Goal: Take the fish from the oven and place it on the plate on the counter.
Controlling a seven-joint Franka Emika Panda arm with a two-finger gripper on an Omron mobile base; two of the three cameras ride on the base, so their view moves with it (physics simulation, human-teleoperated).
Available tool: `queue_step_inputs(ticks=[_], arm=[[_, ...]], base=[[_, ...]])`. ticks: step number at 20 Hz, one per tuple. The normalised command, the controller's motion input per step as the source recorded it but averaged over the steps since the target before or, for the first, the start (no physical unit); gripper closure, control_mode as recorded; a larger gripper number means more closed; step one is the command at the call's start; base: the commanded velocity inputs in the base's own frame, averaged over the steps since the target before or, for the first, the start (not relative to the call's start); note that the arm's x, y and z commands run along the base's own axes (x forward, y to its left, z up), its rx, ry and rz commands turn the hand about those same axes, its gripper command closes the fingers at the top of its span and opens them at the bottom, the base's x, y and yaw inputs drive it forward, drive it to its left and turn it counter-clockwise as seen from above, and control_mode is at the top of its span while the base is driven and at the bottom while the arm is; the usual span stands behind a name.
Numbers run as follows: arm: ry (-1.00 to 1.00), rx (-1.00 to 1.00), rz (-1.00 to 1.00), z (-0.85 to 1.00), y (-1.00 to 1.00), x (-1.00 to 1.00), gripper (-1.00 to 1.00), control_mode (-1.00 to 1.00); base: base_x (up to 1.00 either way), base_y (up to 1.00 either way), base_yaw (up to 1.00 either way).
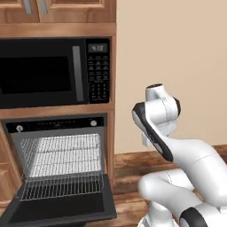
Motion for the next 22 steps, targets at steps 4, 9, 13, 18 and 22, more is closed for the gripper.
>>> queue_step_inputs(ticks=[4, 9, 13, 18, 22], arm=[[0.0, 0.0, 0.0, 0.0, 0.0, 0.0, 1.0, 1.0], [0.0, 0.0, 0.0, 0.0, 0.0, 0.0, 1.0, 1.0], [0.0, 0.0, 0.0, 0.0, 0.0, 0.0, 1.0, 1.0], [0.0, 0.0, 0.0, 0.0, 0.0, 0.0, 1.0, 1.0], [0.0, 0.0, 0.0, 0.0, 0.0, 0.0, 1.0, 1.0]], base=[[-0.92, 0.25, 0.38], [-0.36, 0.47, 0.37], [0.67, 0.71, 0.1], [0.45, 1.0, 0.09], [0.48, 1.0, 0.01]])
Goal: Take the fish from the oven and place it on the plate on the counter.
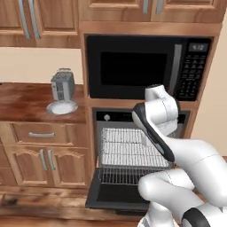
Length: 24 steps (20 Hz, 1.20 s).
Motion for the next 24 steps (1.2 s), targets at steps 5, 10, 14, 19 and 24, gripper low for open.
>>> queue_step_inputs(ticks=[5, 10, 14, 19, 24], arm=[[0.0, 0.0, 0.0, 0.0, 0.0, 0.0, 1.0, 1.0], [0.0, 0.0, 0.0, 0.0, 0.0, 0.0, 1.0, 1.0], [0.0, 0.0, 0.0, 0.0, 0.0, 0.0, 1.0, 1.0], [0.0, 0.0, 0.0, 0.0, 0.0, 0.0, 1.0, 1.0], [0.0, 0.0, 0.0, 0.0, 0.0, 0.0, 1.0, 1.0]], base=[[0.4, 1.0, -0.1], [0.41, 1.0, -0.19], [0.52, 1.0, -0.26], [0.85, 0.9, -0.41], [0.99, 0.64, -0.61]])
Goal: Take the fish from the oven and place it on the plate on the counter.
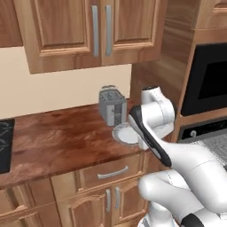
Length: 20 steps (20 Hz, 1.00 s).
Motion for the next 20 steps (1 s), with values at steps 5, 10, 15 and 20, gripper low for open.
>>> queue_step_inputs(ticks=[5, 10, 15, 20], arm=[[0.0, 0.0, 0.0, 0.0, 0.0, 0.0, 1.0, 1.0], [0.0, 0.0, 0.0, 0.0, 0.0, 0.0, 1.0, 1.0], [0.0, 0.0, 0.0, 0.0, 0.0, 0.0, 1.0, 1.0], [0.0, 0.0, 0.0, 0.0, 0.0, 0.0, 1.0, 1.0]], base=[[0.61, 0.19, -0.44], [0.1, 0.01, -0.07], [0.25, 0.17, 0.0], [0.21, 0.35, 0.0]])
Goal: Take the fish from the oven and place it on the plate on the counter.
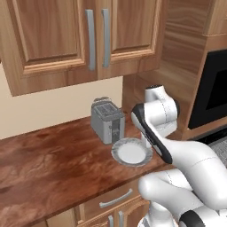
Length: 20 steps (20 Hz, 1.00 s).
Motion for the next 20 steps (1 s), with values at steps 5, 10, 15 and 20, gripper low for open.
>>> queue_step_inputs(ticks=[5, 10, 15, 20], arm=[[0.0, 0.0, 0.0, 0.0, 0.0, 0.0, 1.0, 1.0], [0.0, 0.0, 0.0, 0.0, 0.0, 0.0, 1.0, 1.0], [0.0, 0.0, 0.05, 0.02, 0.04, 0.01, 1.0, -1.0], [0.03, 0.03, 0.21, 0.07, -0.07, 0.11, 1.0, -1.0]], base=[[0.0, 0.24, 0.02], [0.0, 0.37, 0.07], [0.0, 0.0, 0.0], [0.0, 0.0, 0.0]])
